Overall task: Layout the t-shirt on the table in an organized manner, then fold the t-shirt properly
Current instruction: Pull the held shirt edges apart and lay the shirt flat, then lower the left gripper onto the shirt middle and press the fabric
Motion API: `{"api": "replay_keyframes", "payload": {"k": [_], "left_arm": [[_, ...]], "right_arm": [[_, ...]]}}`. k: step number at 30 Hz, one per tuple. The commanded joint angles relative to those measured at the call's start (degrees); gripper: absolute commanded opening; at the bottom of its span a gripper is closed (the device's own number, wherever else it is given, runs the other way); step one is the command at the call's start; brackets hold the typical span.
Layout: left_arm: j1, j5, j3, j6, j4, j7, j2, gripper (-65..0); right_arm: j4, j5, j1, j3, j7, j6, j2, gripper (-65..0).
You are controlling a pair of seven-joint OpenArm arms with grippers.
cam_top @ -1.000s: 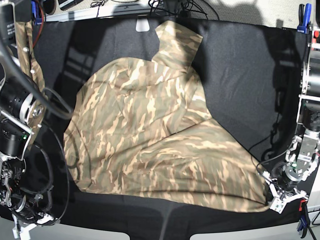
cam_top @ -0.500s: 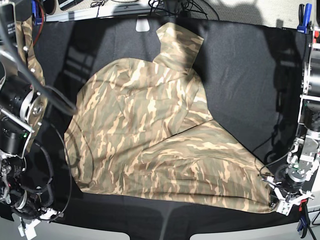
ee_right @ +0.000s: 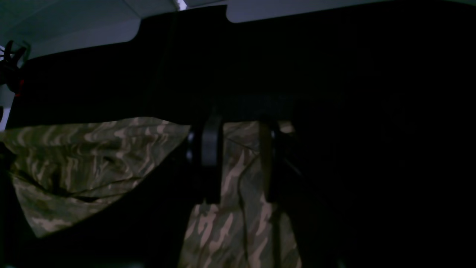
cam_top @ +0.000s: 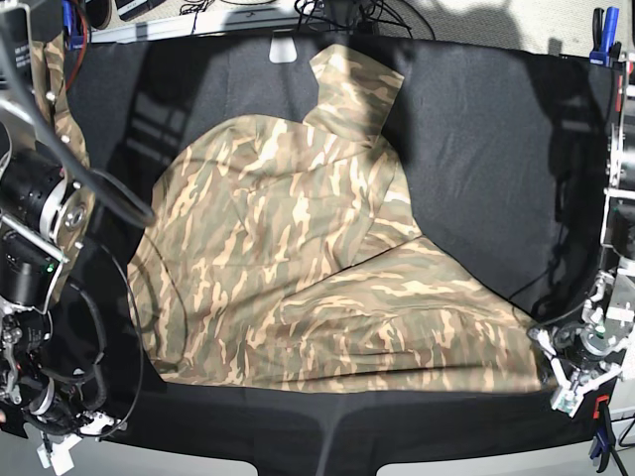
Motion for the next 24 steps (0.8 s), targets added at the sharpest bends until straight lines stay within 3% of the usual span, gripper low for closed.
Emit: {"api": "replay_keyframes", "payload": {"k": [1,5,11,16,20,24], "left_arm": [[-3.3,-2.5,-0.3,0.0,0.9,-1.3,-0.9,-45.8],[-5.1,-10.7,-0.3,2.3,0.9,-2.3,-0.9,-45.8],[-4.2,-24.2,-0.3,1.5,3.4,7.3,-0.8,-45.8],[1.6,-24.4,-0.3,-4.7,11.6,7.5,-0.8,-45.8],[8.2,-24.4,-0.3,-4.9,23.5,8.0,-0.8,-45.8],[15.2,-24.4,-0.3,-4.9,37.8,12.0,-0.5,-45.8]], "right_arm": [[1.0,1.4,2.4,0.1,1.0,0.5,0.7,-48.6],[1.0,1.4,2.4,0.1,0.1,0.5,0.8,-48.6],[1.0,1.3,-1.0,0.1,0.9,0.5,0.8,-48.8],[2.6,1.4,-8.2,0.1,5.4,0.5,0.8,-48.8],[8.0,1.4,-14.8,0.1,6.0,0.5,0.8,-48.8],[16.5,1.4,-21.4,1.4,4.5,0.5,0.8,-48.8]]}}
